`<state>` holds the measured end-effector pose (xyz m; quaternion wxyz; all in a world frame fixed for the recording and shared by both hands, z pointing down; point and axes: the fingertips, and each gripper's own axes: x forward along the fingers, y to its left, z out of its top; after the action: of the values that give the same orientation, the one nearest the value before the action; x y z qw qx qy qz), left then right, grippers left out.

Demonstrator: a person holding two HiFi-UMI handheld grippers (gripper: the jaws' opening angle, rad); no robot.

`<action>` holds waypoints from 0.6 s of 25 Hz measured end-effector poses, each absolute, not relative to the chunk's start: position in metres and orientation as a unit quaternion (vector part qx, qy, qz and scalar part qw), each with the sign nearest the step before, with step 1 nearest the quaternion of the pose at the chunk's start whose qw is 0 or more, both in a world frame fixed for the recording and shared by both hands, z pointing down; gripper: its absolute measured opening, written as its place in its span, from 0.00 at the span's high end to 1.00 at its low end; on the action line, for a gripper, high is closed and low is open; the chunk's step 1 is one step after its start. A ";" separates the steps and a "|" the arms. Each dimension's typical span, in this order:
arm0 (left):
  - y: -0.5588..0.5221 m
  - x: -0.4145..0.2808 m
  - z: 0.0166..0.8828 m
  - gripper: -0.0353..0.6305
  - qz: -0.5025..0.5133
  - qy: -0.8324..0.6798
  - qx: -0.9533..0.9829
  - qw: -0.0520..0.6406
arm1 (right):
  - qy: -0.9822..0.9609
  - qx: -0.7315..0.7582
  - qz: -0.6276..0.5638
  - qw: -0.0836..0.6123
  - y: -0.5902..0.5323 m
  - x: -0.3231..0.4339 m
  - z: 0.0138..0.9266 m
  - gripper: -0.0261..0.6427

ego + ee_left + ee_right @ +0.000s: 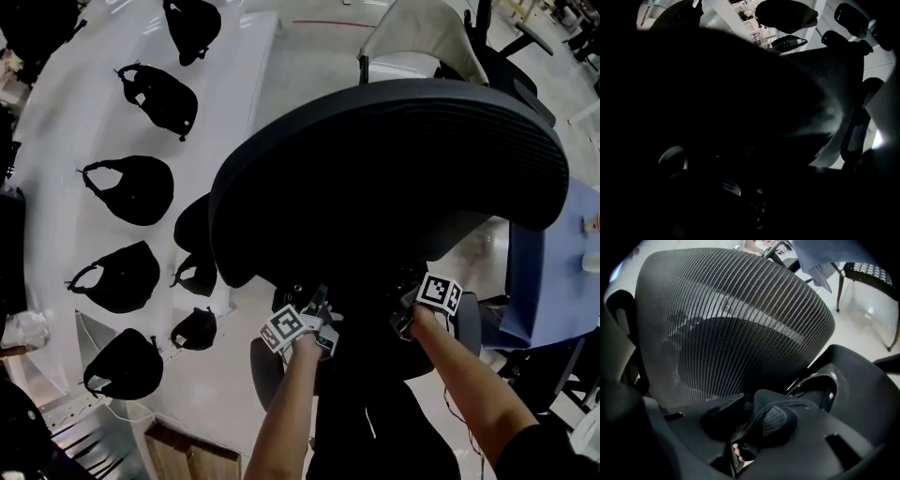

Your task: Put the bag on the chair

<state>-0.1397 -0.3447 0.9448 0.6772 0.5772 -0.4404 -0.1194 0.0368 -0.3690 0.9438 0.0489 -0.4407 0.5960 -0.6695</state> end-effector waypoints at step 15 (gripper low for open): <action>-0.307 -0.135 0.921 0.60 -0.109 -0.436 0.567 0.691 | 0.552 -0.443 -0.705 0.053 -0.337 0.047 0.919 0.63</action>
<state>-0.1348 -0.3071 0.9208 0.6906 0.5668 -0.4360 -0.1086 0.0466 -0.3365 0.9193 0.0535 -0.4431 0.5517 -0.7046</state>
